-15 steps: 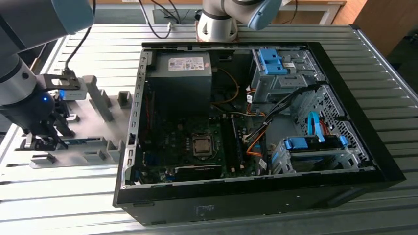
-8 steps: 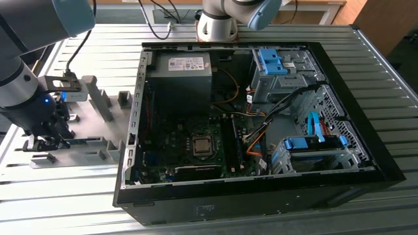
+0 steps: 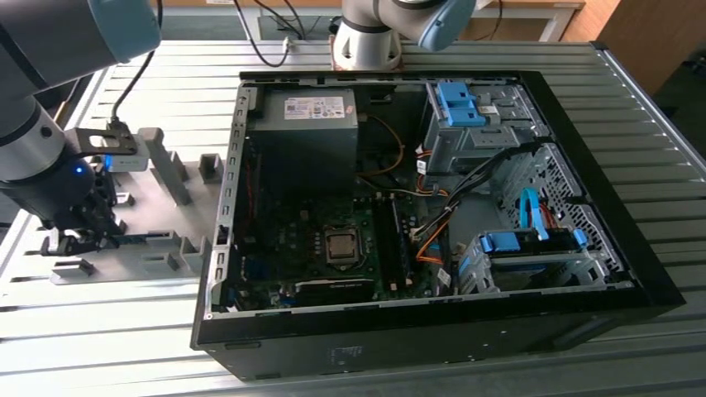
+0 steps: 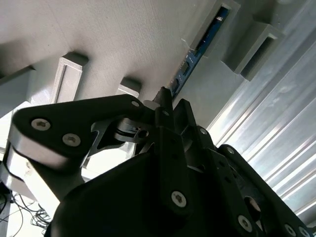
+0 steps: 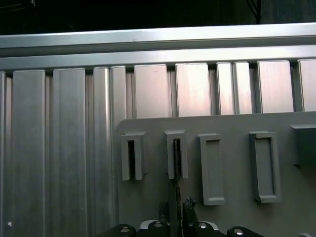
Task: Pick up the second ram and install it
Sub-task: 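Pick up the second ram and move it above second insertion slot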
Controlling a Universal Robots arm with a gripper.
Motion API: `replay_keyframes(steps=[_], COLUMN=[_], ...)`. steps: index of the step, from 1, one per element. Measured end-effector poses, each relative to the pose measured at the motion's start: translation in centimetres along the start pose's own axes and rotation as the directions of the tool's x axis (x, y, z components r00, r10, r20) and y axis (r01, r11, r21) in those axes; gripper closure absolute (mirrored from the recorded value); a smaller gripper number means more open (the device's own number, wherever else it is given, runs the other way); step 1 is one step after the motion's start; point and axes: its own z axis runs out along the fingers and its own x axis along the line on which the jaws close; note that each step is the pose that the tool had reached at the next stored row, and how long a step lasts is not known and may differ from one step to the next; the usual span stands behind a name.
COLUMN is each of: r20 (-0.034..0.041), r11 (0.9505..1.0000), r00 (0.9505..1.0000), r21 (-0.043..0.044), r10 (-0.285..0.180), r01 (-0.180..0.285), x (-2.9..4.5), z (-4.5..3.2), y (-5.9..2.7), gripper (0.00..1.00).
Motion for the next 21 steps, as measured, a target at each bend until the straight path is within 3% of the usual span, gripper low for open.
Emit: replay_keyframes(steps=[16, 19, 20, 21], r20=[0.0024, 0.0024, 0.0024, 0.0024], r11=[1.0, 1.0, 1.0, 1.0], r00=[1.0, 1.0, 1.0, 1.0], r21=[-0.0004, -0.0004, -0.0003, -0.0004], r10=[0.0, 0.0, 0.0, 0.0], r01=[0.0, 0.0, 0.0, 0.0], x=[-0.24, -0.25, -0.25, -0.25], z=[0.24, 0.24, 0.24, 0.24], y=[0.02, 0.02, 0.02, 0.02], gripper=[0.75, 0.77, 0.84, 0.84])
